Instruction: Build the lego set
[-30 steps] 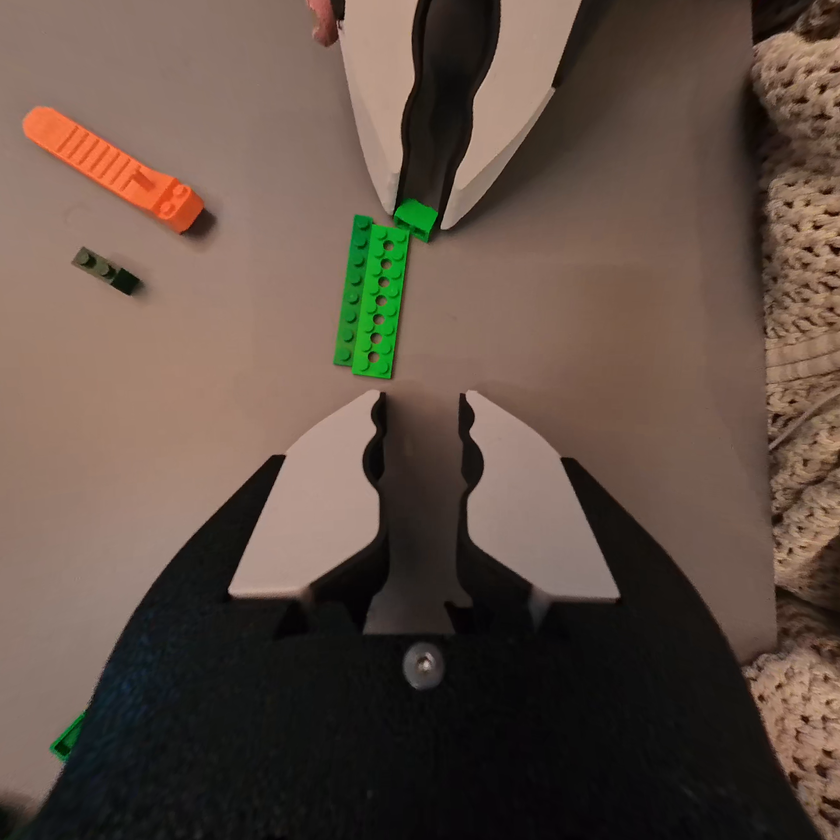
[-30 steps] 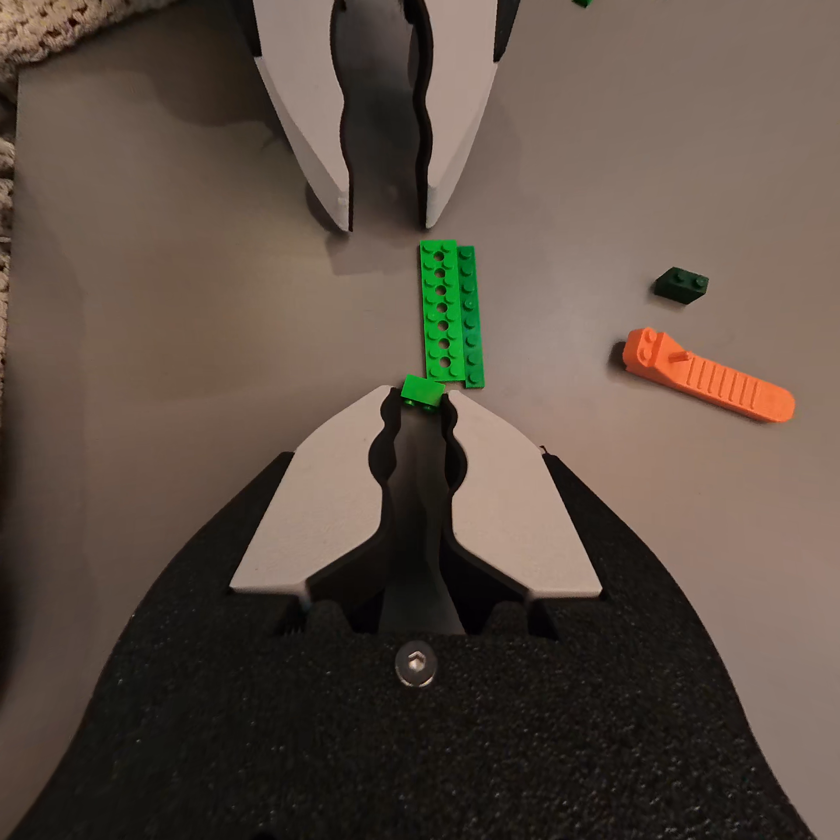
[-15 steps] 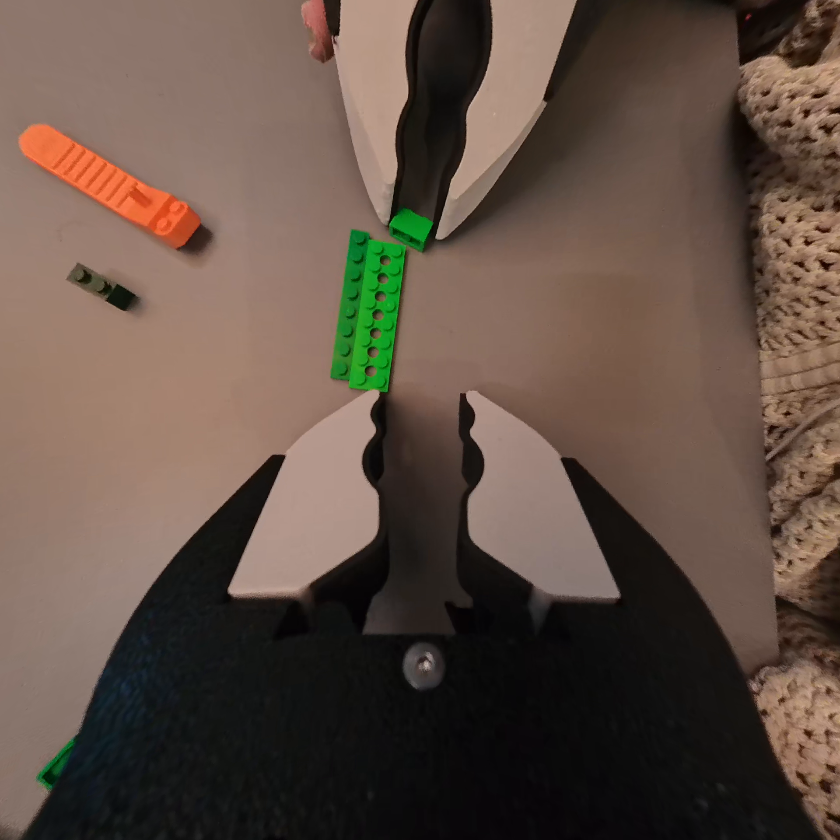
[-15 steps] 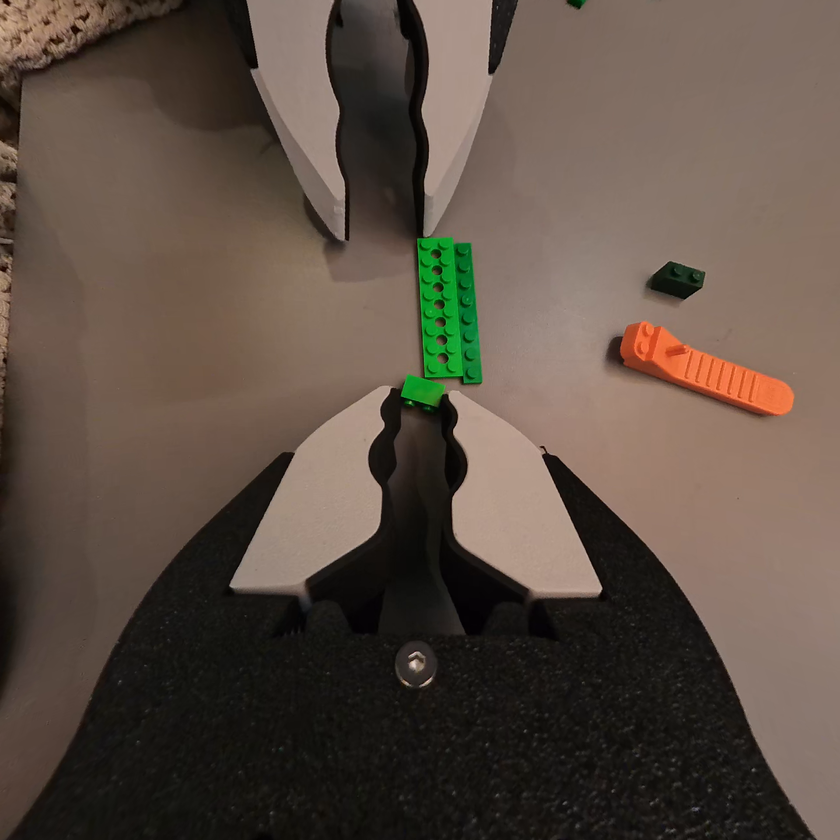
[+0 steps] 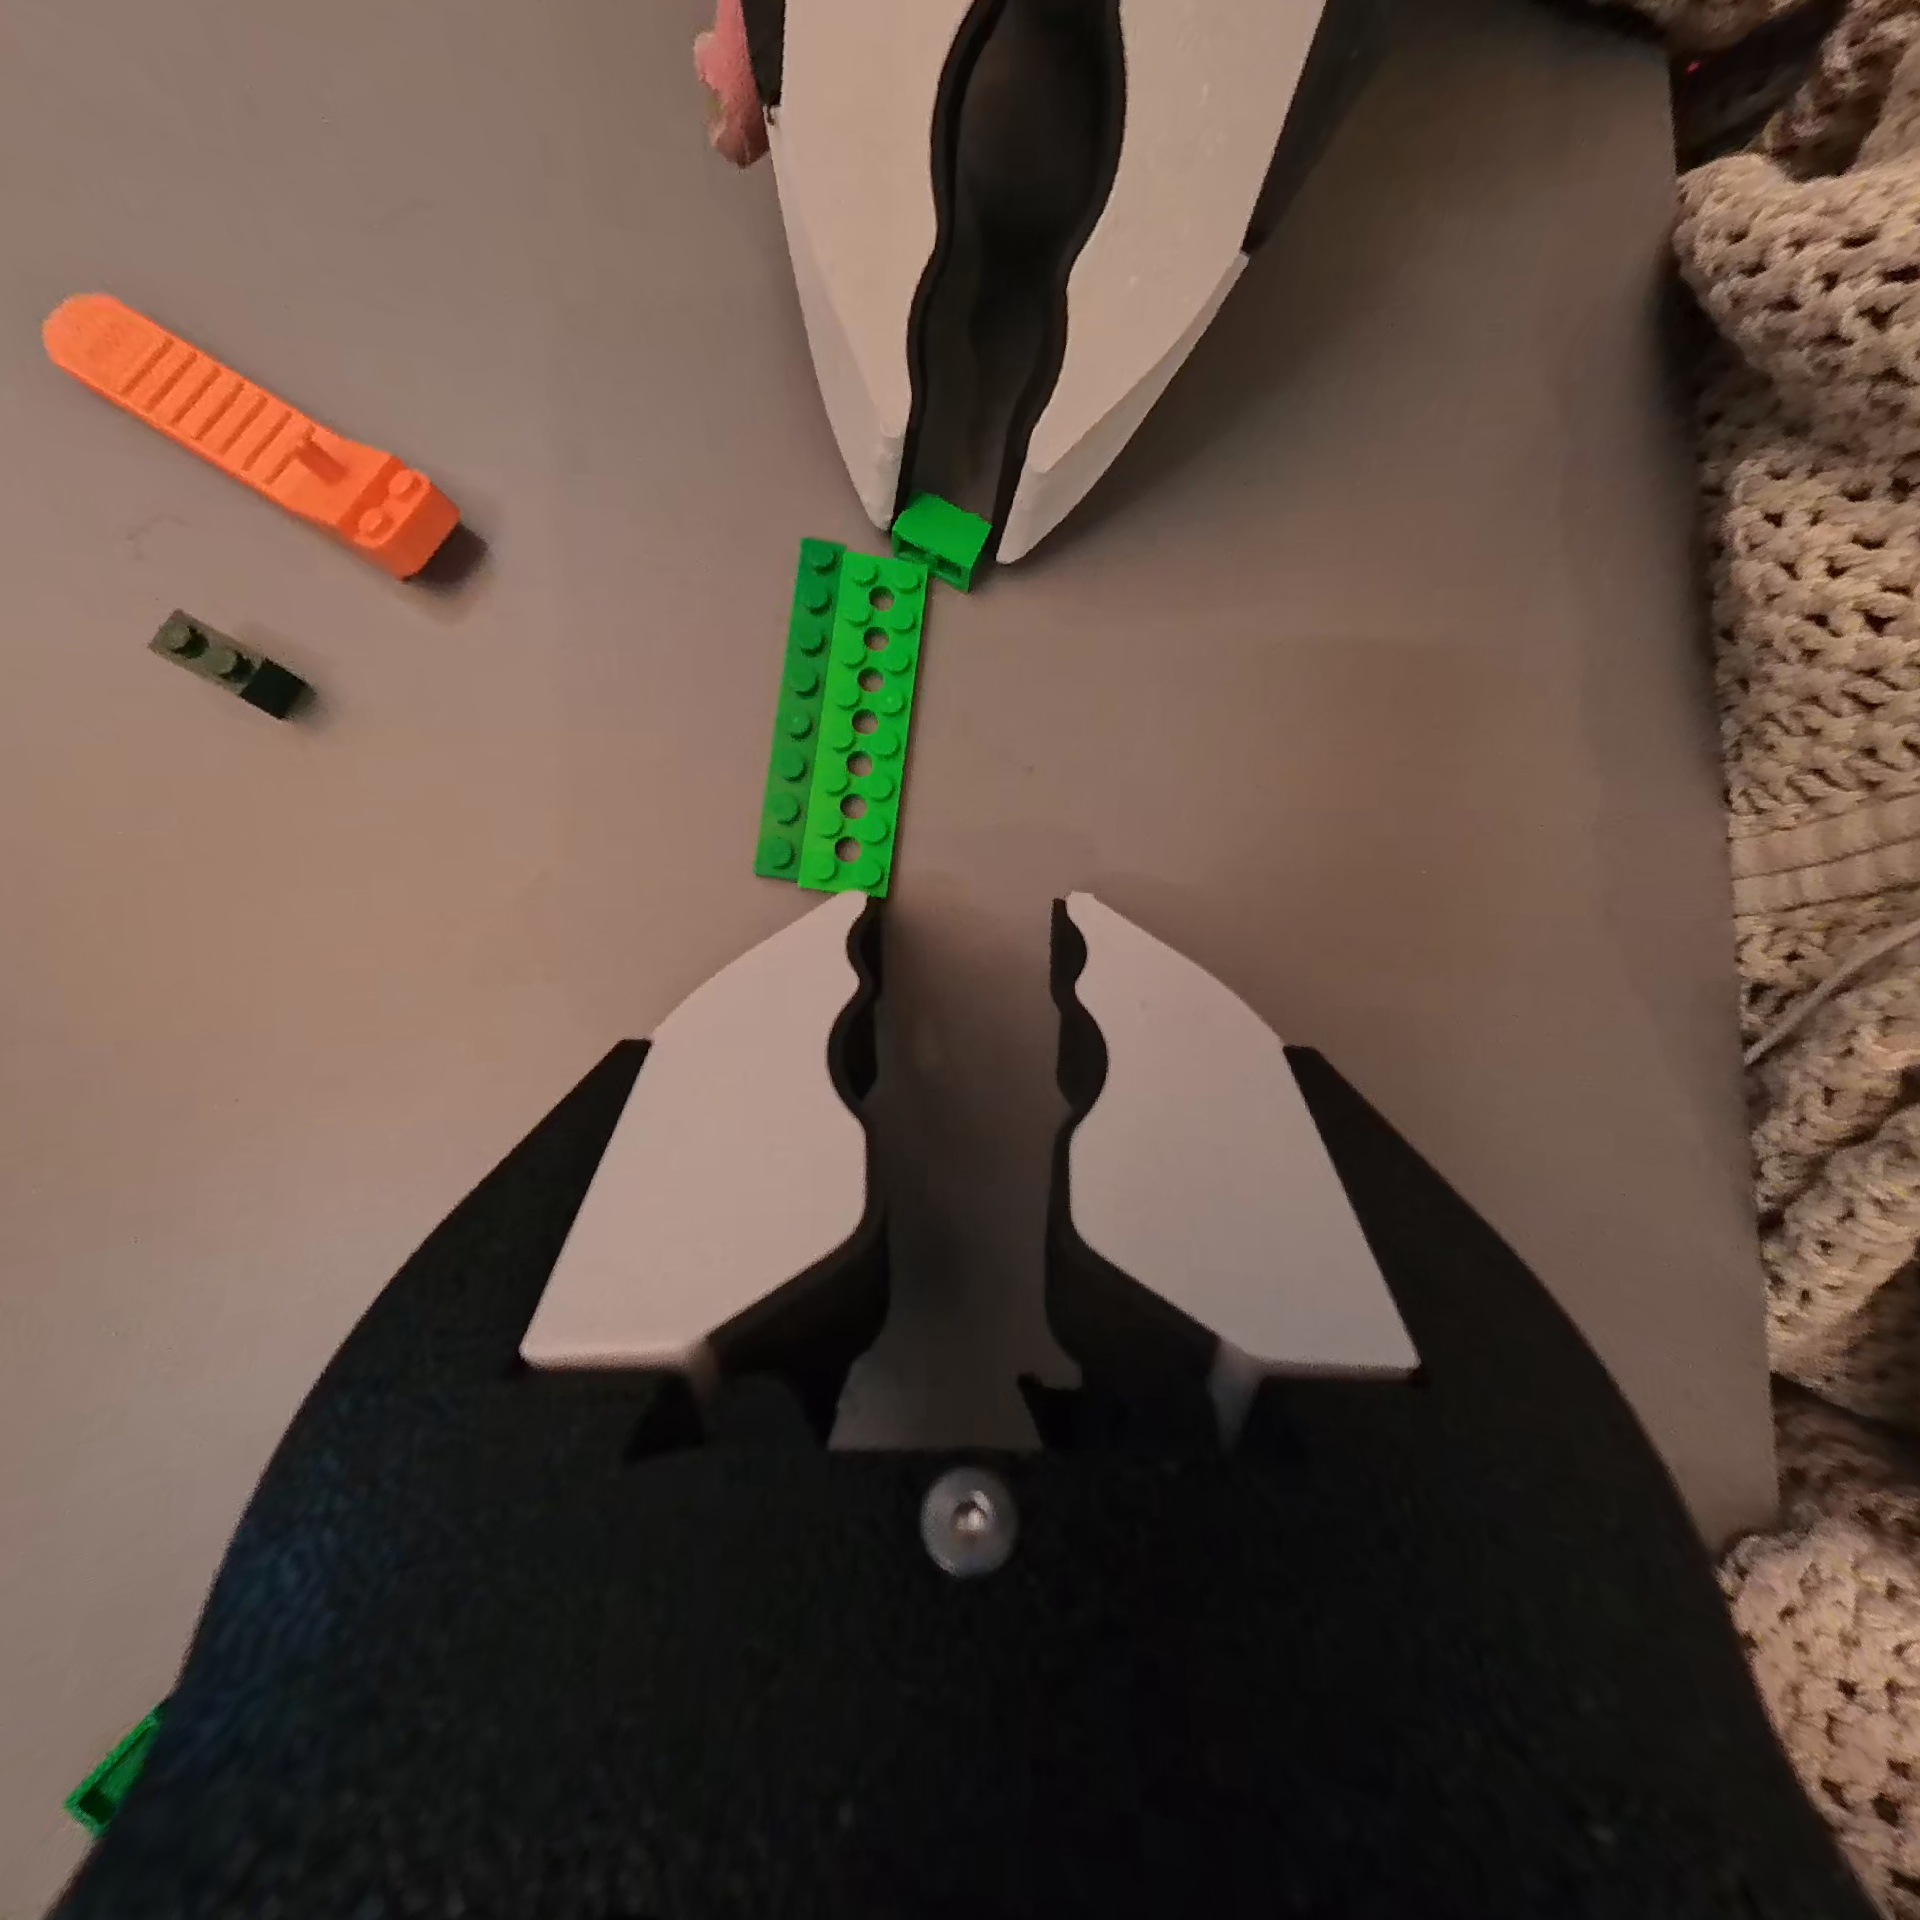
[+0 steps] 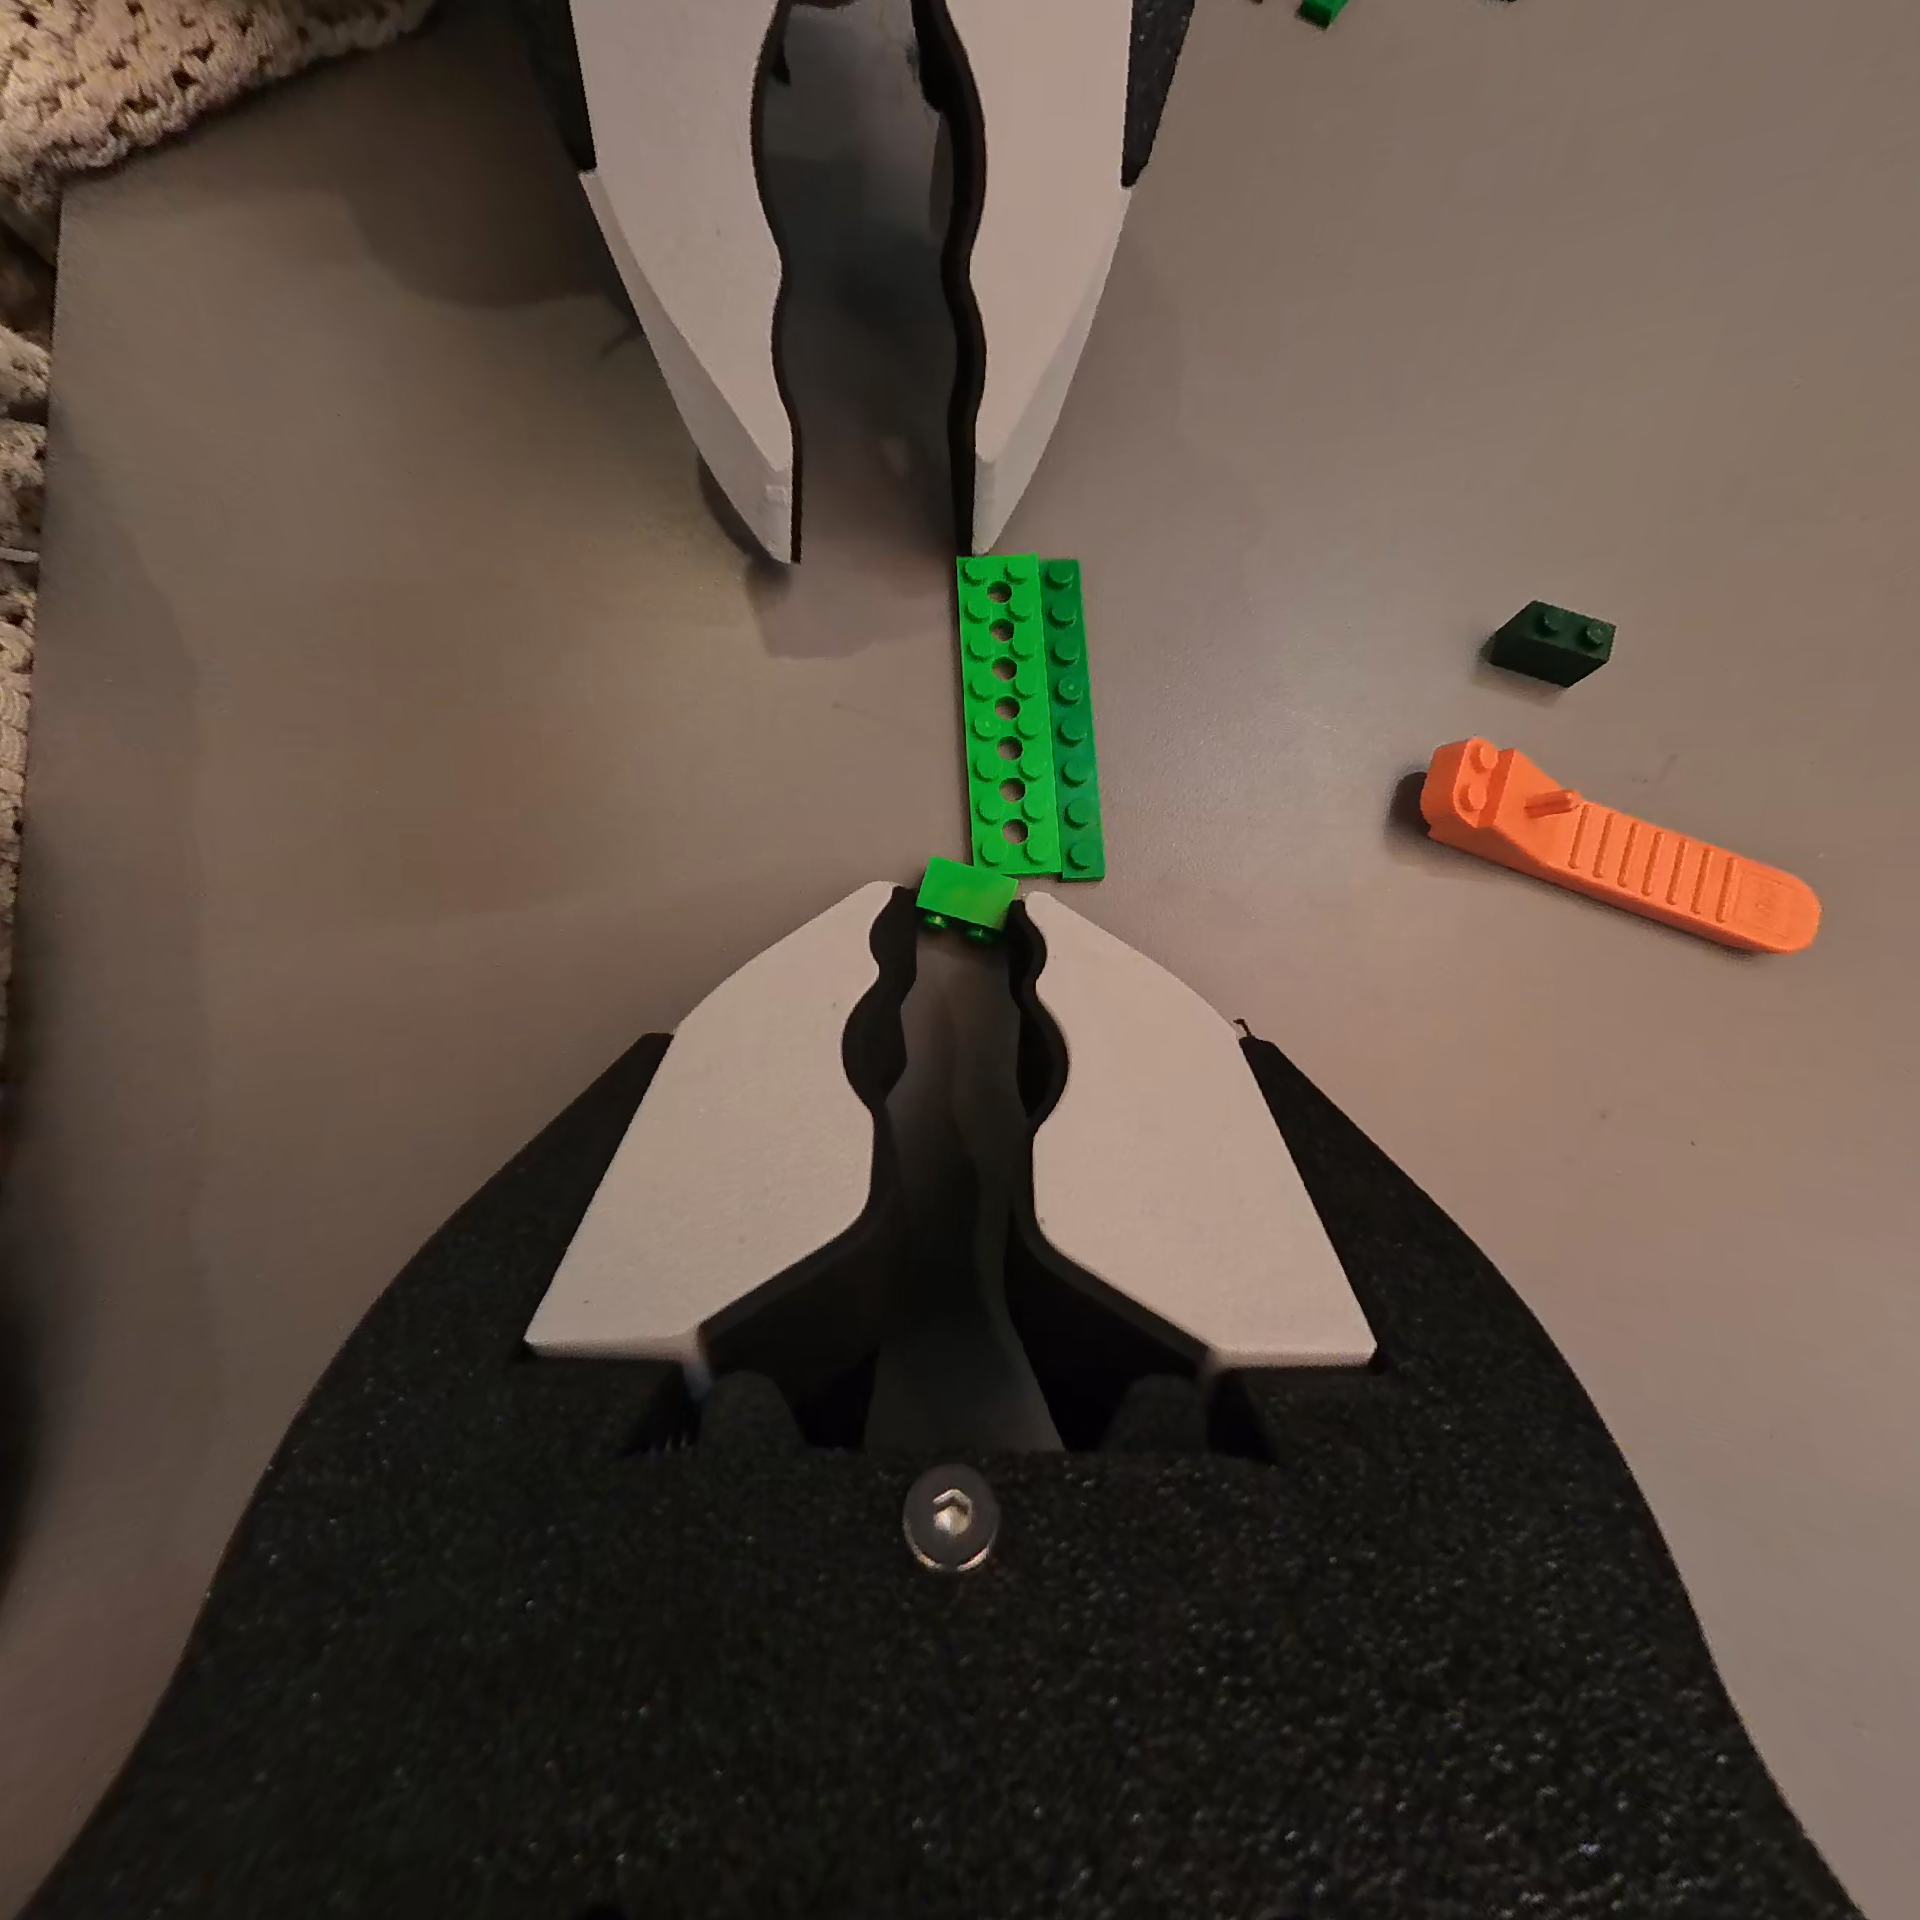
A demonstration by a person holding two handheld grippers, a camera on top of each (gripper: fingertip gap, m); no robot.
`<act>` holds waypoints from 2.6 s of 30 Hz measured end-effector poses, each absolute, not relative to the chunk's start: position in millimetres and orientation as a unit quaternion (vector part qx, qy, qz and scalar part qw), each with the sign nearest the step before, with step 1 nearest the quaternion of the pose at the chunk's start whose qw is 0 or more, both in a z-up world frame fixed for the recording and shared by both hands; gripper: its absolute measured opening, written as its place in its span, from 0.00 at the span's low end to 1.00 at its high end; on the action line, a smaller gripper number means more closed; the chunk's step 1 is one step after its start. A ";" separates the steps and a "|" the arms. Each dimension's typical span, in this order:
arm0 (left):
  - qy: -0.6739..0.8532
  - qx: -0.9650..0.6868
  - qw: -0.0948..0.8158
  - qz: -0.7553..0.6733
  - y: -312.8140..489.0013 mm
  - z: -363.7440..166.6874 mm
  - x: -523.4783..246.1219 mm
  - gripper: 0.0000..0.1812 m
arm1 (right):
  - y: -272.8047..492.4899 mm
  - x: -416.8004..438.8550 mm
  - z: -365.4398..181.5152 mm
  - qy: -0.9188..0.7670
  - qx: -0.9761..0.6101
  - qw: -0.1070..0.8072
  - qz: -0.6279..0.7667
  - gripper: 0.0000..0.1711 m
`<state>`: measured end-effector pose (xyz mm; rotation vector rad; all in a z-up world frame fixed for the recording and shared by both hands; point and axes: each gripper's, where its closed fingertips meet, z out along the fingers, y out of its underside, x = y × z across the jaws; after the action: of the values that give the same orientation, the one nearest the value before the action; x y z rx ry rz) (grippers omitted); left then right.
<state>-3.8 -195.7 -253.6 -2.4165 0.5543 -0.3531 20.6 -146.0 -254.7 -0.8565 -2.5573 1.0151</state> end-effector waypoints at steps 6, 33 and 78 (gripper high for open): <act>0.210 -0.916 0.314 -0.134 -195.7 -253.5 -3.8 0.17 | -146.2 20.8 -254.8 -0.879 -0.295 0.129 0.351 0.10; 0.214 -0.916 0.313 -0.132 -200.1 -253.4 -3.6 0.17 | -145.6 21.6 -254.6 -0.878 -0.295 0.125 0.356 0.10; 0.023 -0.558 0.532 -0.636 -177.9 -110.3 33.2 0.04 | -175.0 33.4 -124.7 -0.717 -0.083 0.453 0.523 0.17</act>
<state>33.2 -177.9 -110.3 -1.3309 0.0552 -1.5168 33.4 -175.0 -124.7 -0.2053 -1.7701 1.2907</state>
